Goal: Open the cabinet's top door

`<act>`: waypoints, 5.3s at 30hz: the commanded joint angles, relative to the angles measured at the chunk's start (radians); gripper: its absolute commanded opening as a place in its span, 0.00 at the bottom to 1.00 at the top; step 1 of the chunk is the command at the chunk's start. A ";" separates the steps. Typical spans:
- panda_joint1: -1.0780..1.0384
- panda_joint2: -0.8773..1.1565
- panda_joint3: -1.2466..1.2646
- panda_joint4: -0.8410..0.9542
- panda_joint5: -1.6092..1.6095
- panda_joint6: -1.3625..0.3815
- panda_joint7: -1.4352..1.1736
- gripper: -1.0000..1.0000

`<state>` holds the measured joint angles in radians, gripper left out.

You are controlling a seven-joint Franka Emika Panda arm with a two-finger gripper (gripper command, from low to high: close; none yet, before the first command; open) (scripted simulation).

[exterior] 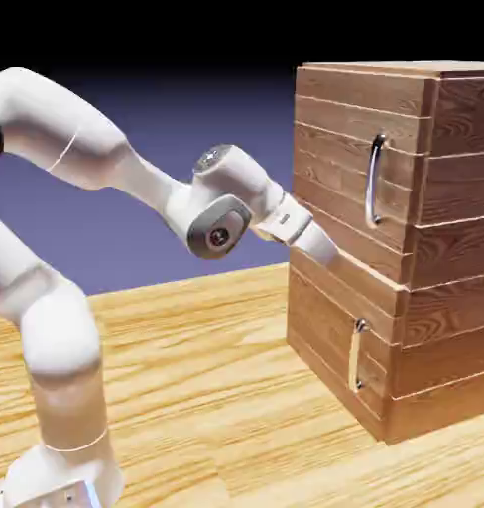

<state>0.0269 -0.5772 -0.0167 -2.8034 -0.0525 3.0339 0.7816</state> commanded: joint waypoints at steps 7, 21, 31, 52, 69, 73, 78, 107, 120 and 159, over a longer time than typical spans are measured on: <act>0.087 -0.042 -0.097 0.038 -0.304 -0.018 0.236 0.50; 0.260 -0.125 -0.292 0.115 -0.913 -0.055 0.707 0.50; 0.384 -0.185 -0.431 0.170 -1.348 -0.080 1.043 0.50; 0.644 -0.310 -0.722 0.286 -2.262 -0.135 1.750 0.50; 0.942 -0.280 -0.972 0.465 -2.733 -0.198 2.116 0.00; 0.834 -0.275 -0.882 0.394 -2.674 -0.242 2.116 0.00; 0.653 -0.278 -0.717 0.286 -2.565 -0.301 2.116 0.00; -0.013 -0.611 0.168 -0.093 -1.592 -0.472 1.831 0.00; 0.110 -0.685 0.566 -0.065 -1.039 -0.933 1.659 0.00; -0.766 -0.871 1.281 0.917 -0.268 -1.846 1.306 0.00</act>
<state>-0.7385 -1.4481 1.2661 -1.8871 -0.3199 1.1896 2.0874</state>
